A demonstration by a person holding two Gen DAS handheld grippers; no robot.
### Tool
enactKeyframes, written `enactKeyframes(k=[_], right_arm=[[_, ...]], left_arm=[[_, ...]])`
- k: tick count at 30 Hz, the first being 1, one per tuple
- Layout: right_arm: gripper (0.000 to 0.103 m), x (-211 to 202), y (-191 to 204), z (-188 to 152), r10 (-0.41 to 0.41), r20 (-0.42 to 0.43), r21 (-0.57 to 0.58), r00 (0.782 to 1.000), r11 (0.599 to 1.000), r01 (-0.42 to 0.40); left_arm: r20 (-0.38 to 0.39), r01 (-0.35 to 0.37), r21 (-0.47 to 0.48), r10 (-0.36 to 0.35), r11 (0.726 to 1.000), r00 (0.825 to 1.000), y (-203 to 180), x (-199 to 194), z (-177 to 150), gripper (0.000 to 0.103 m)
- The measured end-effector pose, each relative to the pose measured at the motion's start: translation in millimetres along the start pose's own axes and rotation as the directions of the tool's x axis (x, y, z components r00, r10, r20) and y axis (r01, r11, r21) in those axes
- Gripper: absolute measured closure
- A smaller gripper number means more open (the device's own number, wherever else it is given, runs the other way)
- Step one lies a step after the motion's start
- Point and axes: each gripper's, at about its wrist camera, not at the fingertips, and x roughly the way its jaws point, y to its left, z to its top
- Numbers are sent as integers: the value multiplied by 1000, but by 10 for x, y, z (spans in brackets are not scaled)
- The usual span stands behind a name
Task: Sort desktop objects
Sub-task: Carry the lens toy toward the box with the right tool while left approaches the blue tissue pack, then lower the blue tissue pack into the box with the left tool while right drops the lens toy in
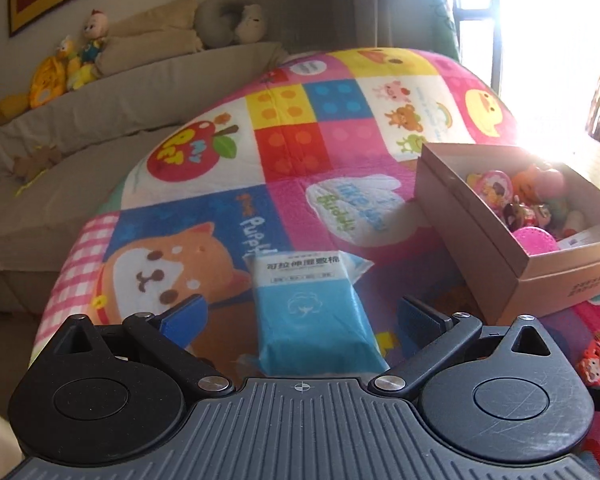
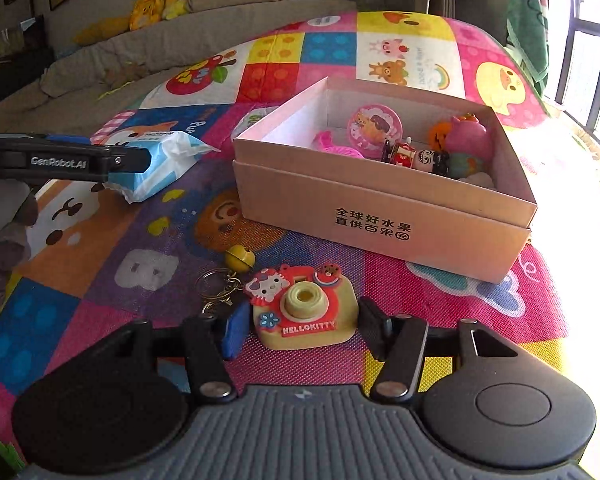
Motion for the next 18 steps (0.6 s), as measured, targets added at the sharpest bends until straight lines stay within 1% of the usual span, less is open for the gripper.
enactKeyframes(k=[2, 5, 6, 7, 9, 10, 11, 14, 16, 18], right_arm=[[46, -76, 20, -35, 1, 3, -5, 1000, 1000, -1], [46, -180, 41, -83, 3, 4, -14, 1000, 1000, -3], [46, -215, 48, -99, 3, 3, -17, 1000, 1000, -3], [46, -239, 53, -108, 3, 4, -19, 1000, 1000, -3], [46, -285, 63, -116, 0, 7, -22, 1000, 1000, 0], [46, -309, 65, -116, 0, 10, -23, 1000, 1000, 0], [46, -335, 61, -115, 1, 13, -21, 1000, 1000, 0], [46, -448, -10, -74, 7, 30, 9, 1000, 1000, -7], [46, -586, -119, -2, 12, 58, 49, 998, 999, -15], [46, -757, -242, 116, 11, 100, 89, 995, 996, -19]], left_arm=[[-33, 15, -11, -15, 1000, 999, 5, 157, 36, 0], [-46, -4, -8, 3, 1000, 999, -27, 261, 26, 0], [-45, -7, -2, 7, 1000, 999, -40, 271, 17, 4], [-48, -7, 4, 7, 1000, 999, -49, 275, 8, 18], [-66, 6, 17, -5, 1000, 998, -55, 277, -24, 38], [-67, 13, 22, -11, 1000, 998, -55, 257, -51, 39], [-61, 17, 29, -15, 999, 998, -53, 222, -81, 43], [-35, 30, 49, -28, 998, 999, -59, 15, -164, 45], [14, 72, 60, -73, 996, 997, -101, -229, -135, 45], [85, 144, 67, -150, 987, 985, -173, -511, 23, 45]])
